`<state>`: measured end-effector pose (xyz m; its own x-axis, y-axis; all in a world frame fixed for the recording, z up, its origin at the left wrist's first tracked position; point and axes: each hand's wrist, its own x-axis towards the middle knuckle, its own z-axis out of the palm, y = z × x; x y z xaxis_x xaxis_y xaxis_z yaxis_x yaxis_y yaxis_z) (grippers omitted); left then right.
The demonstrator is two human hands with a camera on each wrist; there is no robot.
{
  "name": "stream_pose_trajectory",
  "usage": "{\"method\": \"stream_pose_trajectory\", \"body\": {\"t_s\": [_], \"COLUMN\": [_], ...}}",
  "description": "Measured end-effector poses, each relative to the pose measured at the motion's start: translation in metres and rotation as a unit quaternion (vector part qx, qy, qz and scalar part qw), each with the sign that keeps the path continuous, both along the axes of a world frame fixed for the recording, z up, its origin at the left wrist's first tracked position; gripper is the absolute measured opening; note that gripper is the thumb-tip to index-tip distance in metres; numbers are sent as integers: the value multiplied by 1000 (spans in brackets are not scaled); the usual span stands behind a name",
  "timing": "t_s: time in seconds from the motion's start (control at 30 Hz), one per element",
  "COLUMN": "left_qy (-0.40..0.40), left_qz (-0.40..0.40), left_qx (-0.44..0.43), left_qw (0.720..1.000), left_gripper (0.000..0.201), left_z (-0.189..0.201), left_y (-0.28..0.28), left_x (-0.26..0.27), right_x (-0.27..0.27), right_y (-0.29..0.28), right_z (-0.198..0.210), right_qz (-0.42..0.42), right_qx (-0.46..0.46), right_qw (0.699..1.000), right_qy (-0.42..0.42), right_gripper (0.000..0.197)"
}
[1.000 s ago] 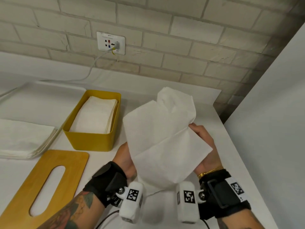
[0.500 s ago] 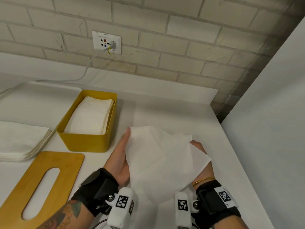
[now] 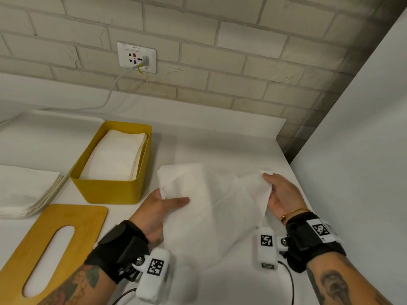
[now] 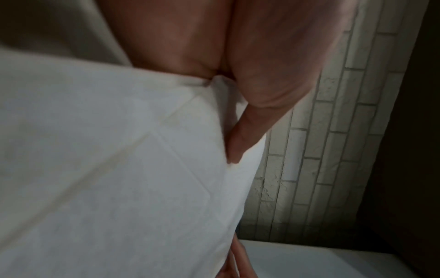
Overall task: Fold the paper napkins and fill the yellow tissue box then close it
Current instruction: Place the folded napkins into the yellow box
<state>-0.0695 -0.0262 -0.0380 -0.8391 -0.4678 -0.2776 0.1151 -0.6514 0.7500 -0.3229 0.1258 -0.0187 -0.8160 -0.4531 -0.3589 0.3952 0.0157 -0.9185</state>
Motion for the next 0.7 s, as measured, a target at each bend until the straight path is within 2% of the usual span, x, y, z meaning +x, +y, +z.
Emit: {"method": "stream_pose_trajectory", "body": {"t_s": [0.13, 0.23, 0.37, 0.47, 0.53, 0.6, 0.63, 0.7], "left_qy": [49, 87, 118, 125, 118, 106, 99, 87], "left_qz": [50, 85, 106, 111, 109, 113, 114, 114], "left_qx": [30, 29, 52, 59, 64, 66, 67, 75], "left_qw": [997, 992, 986, 984, 985, 986, 986, 987], "left_gripper": [46, 45, 33, 27, 28, 32, 35, 40], "left_z": [17, 33, 47, 46, 43, 37, 34, 27], "left_y": [-11, -15, -18, -18, -17, -15, -14, -12], "left_x": [2, 1, -6, -10, -11, -10, -9, -6], "right_x": [-10, 5, 37, 62, 76, 81, 83, 87], "right_y": [16, 22, 15, 3, -2, -7, -10, -14], "right_z": [3, 4, -3, -4, 0, 1, 3, 7], "right_qz": [-19, 14, 75, 103, 123, 145, 152, 154], "right_qx": [2, 9, 11, -40, -92, -111, -113, -97], "right_qw": [999, 997, 997, 992, 979, 972, 972, 979], "right_qy": [46, 70, 33, -63, -136, -151, -138, -88], "right_gripper": [36, 51, 37, 25, 49, 72, 70, 50]}}
